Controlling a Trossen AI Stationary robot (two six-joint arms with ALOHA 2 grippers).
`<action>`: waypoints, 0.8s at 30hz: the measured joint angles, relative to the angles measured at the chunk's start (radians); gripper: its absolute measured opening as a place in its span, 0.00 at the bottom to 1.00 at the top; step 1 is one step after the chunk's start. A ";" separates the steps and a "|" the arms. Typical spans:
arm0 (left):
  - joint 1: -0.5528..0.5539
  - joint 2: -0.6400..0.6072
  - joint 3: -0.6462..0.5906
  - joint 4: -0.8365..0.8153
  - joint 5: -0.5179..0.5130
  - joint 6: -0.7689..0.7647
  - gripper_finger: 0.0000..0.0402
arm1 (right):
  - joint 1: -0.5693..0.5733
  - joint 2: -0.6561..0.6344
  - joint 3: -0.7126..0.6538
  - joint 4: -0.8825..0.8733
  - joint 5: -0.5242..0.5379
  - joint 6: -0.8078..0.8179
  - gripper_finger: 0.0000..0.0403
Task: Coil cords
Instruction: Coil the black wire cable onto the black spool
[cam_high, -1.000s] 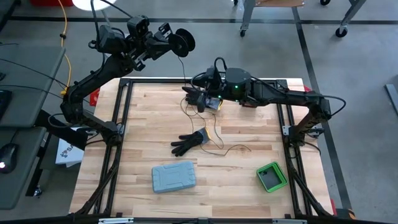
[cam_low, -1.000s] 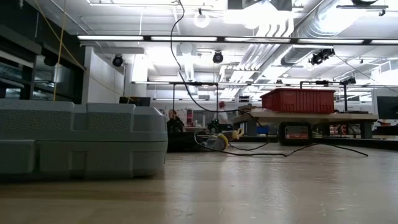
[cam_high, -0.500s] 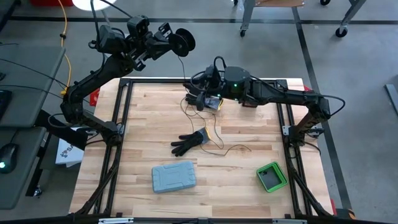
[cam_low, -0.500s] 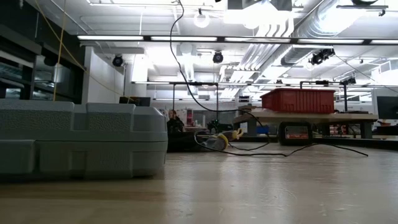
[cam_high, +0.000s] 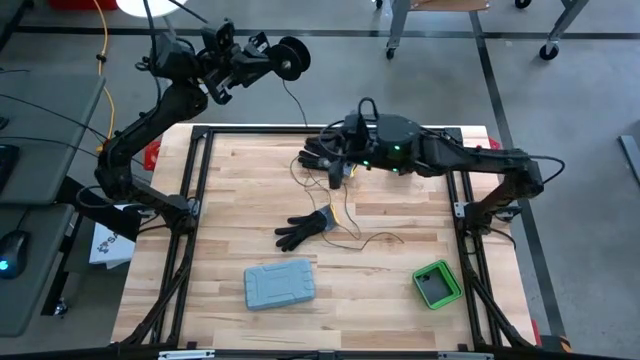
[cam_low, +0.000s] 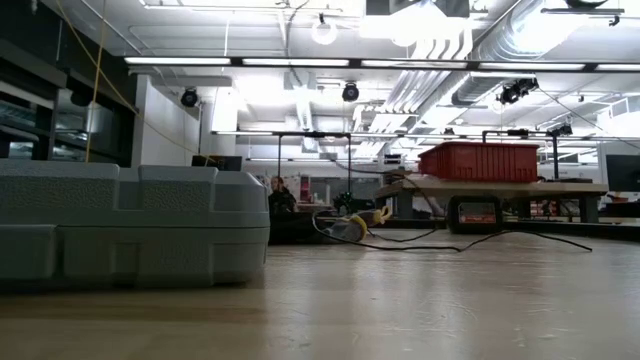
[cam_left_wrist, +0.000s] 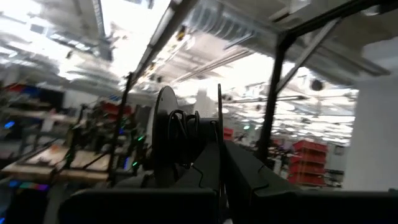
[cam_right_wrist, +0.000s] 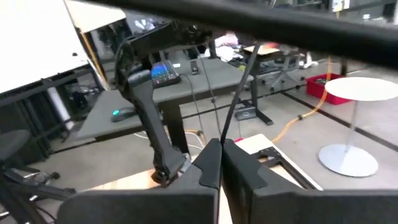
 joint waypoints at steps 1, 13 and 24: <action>0.010 -0.005 0.000 -0.028 0.004 0.008 0.00 | 0.008 -0.011 0.000 -0.026 0.020 -0.005 0.00; 0.063 -0.117 0.000 -0.642 0.052 0.257 0.00 | 0.050 -0.135 0.000 -0.049 0.099 -0.061 0.00; -0.017 -0.131 0.000 -1.010 -0.036 0.400 0.00 | 0.045 -0.153 0.000 0.039 0.039 -0.089 0.00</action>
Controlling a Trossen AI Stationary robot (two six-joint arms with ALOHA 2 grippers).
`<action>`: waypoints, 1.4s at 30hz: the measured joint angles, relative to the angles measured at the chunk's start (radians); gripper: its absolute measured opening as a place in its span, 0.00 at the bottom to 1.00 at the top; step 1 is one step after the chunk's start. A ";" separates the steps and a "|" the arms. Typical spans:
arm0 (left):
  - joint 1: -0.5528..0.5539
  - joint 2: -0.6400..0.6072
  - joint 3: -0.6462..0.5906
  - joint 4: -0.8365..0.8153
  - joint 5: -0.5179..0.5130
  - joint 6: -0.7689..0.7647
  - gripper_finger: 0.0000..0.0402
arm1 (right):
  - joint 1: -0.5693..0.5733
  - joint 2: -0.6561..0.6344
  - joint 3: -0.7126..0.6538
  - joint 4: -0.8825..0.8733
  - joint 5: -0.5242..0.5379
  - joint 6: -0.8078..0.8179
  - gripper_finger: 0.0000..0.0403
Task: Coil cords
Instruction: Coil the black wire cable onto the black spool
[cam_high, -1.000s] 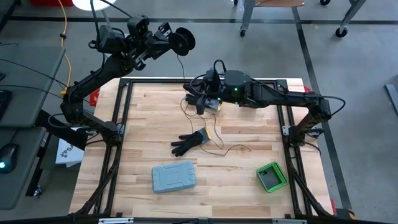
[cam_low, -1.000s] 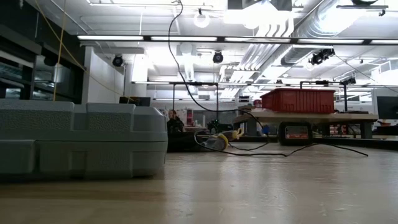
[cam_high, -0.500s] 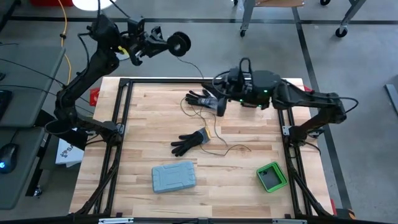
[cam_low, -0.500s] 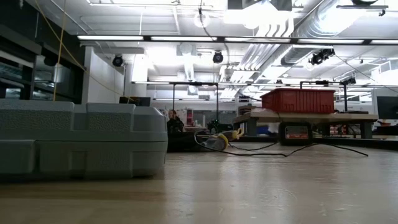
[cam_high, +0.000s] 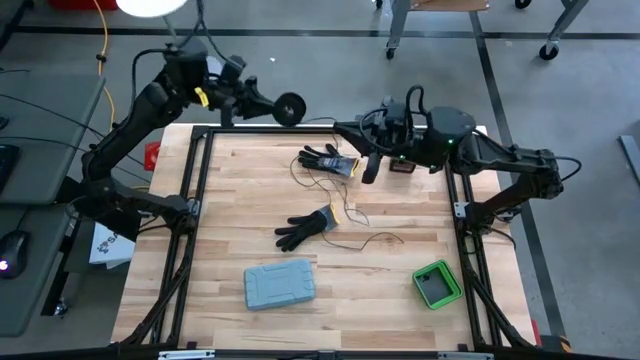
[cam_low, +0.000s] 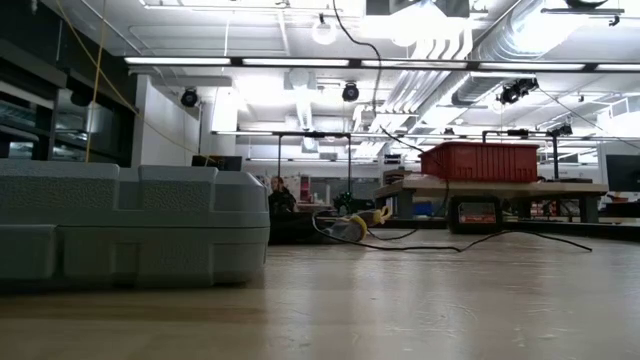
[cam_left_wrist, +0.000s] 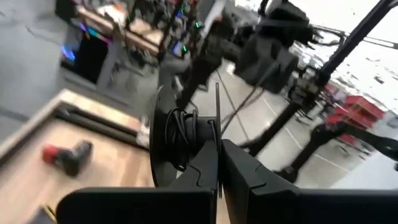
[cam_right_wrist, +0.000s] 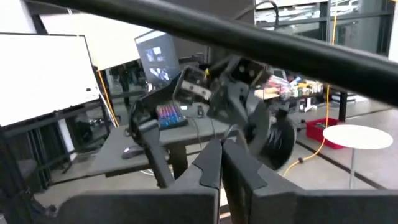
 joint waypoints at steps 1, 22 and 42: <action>-0.015 0.005 0.000 -0.016 0.003 -0.005 0.00 | -0.005 0.000 0.000 0.005 -0.005 0.000 0.00; -0.307 0.132 0.000 0.152 0.144 -0.199 0.00 | -0.078 0.005 0.000 0.059 -0.259 0.037 0.00; -0.367 0.213 0.000 0.917 0.073 -0.522 0.00 | -0.043 0.080 0.000 0.133 -0.345 0.064 0.00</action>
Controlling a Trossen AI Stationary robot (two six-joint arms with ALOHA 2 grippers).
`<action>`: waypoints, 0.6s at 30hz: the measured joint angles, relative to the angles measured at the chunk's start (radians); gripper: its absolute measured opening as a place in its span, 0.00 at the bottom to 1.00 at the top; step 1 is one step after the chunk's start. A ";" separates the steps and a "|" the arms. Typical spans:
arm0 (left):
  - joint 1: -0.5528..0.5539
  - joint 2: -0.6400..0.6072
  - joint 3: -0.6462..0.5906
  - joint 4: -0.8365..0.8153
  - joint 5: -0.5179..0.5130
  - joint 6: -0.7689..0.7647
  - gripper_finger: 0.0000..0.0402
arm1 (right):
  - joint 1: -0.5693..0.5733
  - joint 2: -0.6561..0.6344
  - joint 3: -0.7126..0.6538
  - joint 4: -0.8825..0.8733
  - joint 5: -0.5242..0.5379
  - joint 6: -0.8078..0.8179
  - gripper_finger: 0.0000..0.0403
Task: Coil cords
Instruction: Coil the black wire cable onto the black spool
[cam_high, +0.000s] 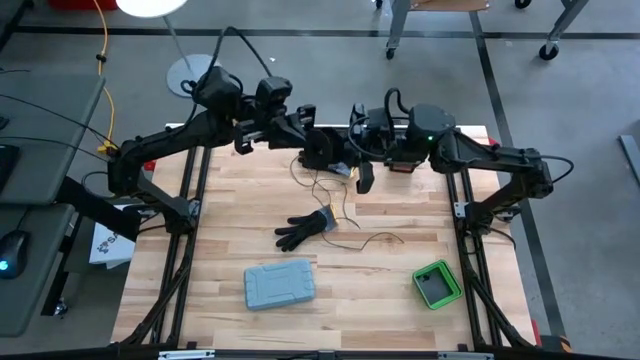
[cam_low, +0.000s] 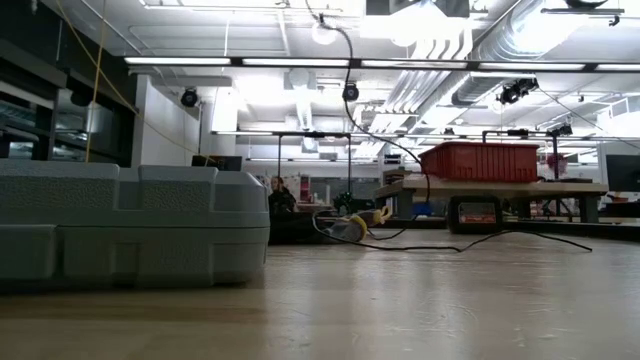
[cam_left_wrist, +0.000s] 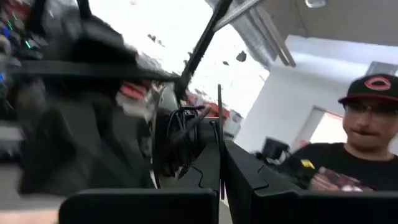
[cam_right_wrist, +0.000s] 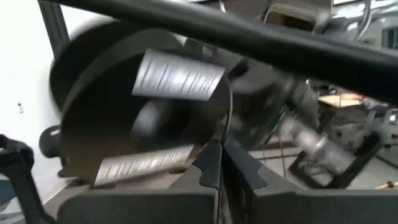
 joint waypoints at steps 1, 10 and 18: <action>0.000 0.000 0.000 0.023 -0.016 0.003 0.00 | 0.001 0.006 0.000 0.003 -0.001 0.008 0.00; 0.053 -0.006 0.000 0.159 -0.079 0.019 0.00 | 0.012 0.034 0.000 0.016 -0.002 0.037 0.00; 0.173 -0.032 -0.001 0.156 -0.051 0.026 0.00 | 0.011 0.034 0.002 0.016 0.014 0.053 0.00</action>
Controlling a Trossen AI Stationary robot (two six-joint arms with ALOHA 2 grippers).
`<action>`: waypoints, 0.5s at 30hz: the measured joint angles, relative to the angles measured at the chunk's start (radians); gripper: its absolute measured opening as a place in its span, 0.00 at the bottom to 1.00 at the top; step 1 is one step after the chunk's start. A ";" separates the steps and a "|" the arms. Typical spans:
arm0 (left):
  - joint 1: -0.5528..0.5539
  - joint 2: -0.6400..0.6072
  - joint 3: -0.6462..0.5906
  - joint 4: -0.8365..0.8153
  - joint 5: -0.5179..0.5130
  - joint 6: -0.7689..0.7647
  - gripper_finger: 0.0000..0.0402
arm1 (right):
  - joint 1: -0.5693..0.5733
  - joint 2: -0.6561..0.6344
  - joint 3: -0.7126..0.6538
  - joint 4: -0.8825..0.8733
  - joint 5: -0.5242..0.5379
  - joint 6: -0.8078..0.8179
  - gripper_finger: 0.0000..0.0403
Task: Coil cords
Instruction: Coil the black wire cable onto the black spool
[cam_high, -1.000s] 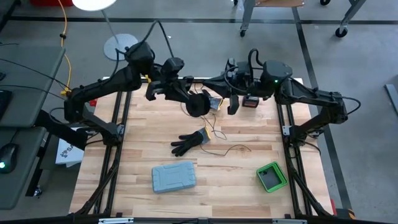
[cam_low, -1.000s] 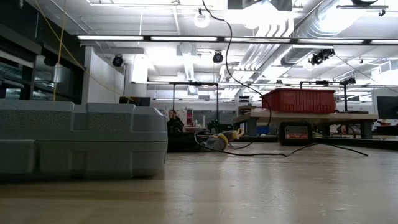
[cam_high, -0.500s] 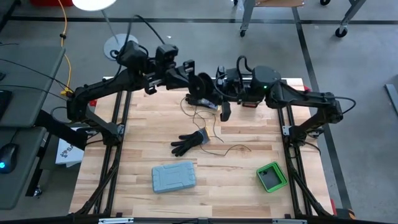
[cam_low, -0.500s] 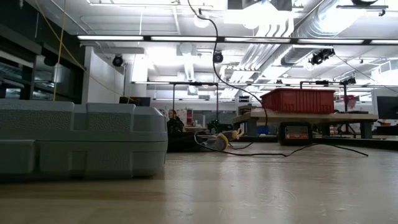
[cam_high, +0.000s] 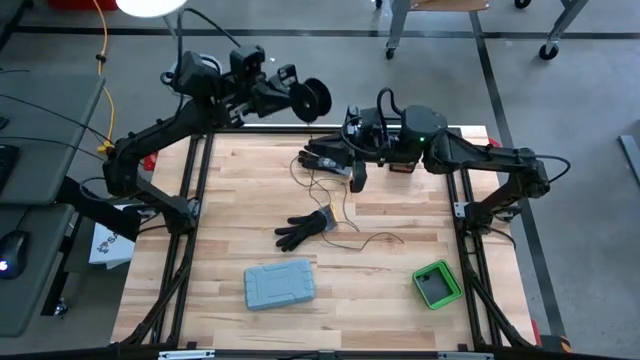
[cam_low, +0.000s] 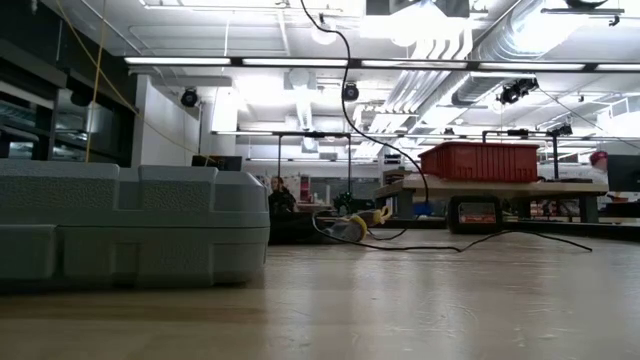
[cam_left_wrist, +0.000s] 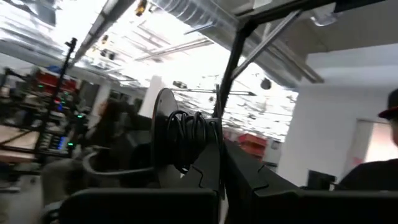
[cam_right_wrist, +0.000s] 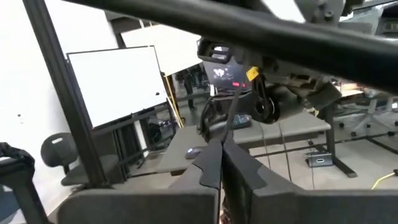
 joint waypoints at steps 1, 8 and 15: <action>0.015 -0.004 0.000 -0.001 0.003 0.005 0.00 | 0.000 0.000 0.000 -0.002 0.000 0.000 0.00; 0.116 -0.047 0.002 -0.067 -0.005 0.078 0.00 | 0.003 0.003 -0.002 -0.034 0.000 0.003 0.00; 0.137 -0.074 0.002 -0.116 0.027 0.080 0.00 | 0.002 0.005 -0.002 -0.125 0.115 0.002 0.07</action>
